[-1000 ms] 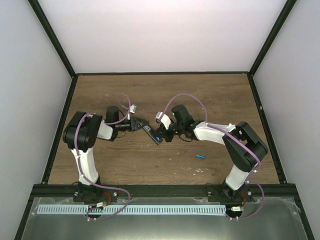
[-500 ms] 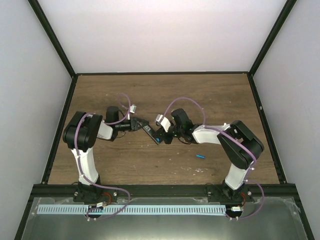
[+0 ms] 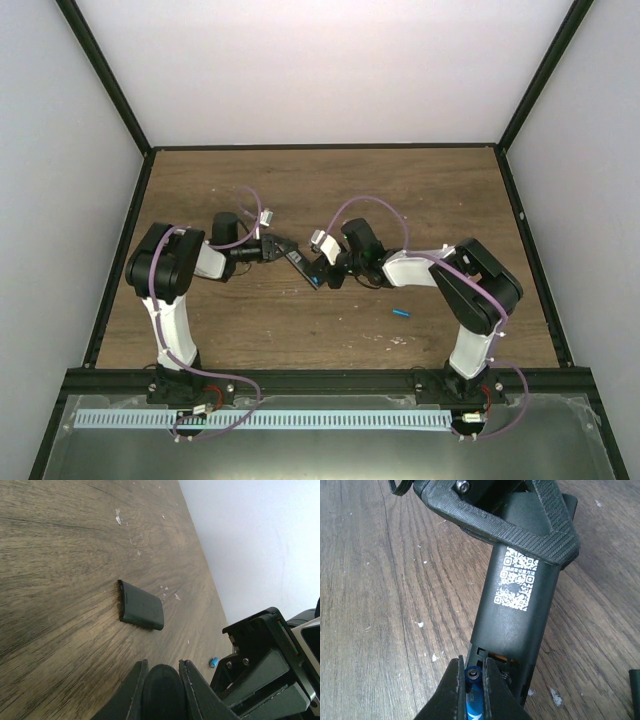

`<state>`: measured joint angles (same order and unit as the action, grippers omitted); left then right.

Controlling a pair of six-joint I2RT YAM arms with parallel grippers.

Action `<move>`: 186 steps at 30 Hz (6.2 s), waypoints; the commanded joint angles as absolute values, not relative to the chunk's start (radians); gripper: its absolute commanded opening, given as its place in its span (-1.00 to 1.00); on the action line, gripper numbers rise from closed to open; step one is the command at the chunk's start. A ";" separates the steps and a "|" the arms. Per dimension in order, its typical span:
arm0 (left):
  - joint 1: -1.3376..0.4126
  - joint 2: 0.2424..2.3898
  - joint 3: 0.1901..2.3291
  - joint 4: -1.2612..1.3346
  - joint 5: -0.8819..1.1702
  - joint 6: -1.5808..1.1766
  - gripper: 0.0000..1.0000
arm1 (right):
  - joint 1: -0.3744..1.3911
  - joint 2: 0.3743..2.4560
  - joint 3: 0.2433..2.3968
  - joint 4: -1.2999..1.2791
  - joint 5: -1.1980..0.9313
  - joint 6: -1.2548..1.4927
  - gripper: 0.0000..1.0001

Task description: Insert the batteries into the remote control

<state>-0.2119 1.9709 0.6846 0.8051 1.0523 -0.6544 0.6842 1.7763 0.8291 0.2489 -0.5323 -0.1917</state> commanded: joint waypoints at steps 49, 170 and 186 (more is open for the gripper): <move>-0.217 1.989 0.669 0.771 1.025 -0.564 -1.00 | 0.646 1.700 0.818 0.287 -0.621 -0.178 -0.23; -0.315 1.893 0.721 1.150 1.094 -0.971 -1.00 | 0.492 1.920 1.208 -0.567 -1.173 -0.041 -0.50; -0.303 1.883 0.731 1.207 1.079 -1.026 -1.00 | 0.494 1.904 1.172 -0.553 -1.163 -0.063 -0.60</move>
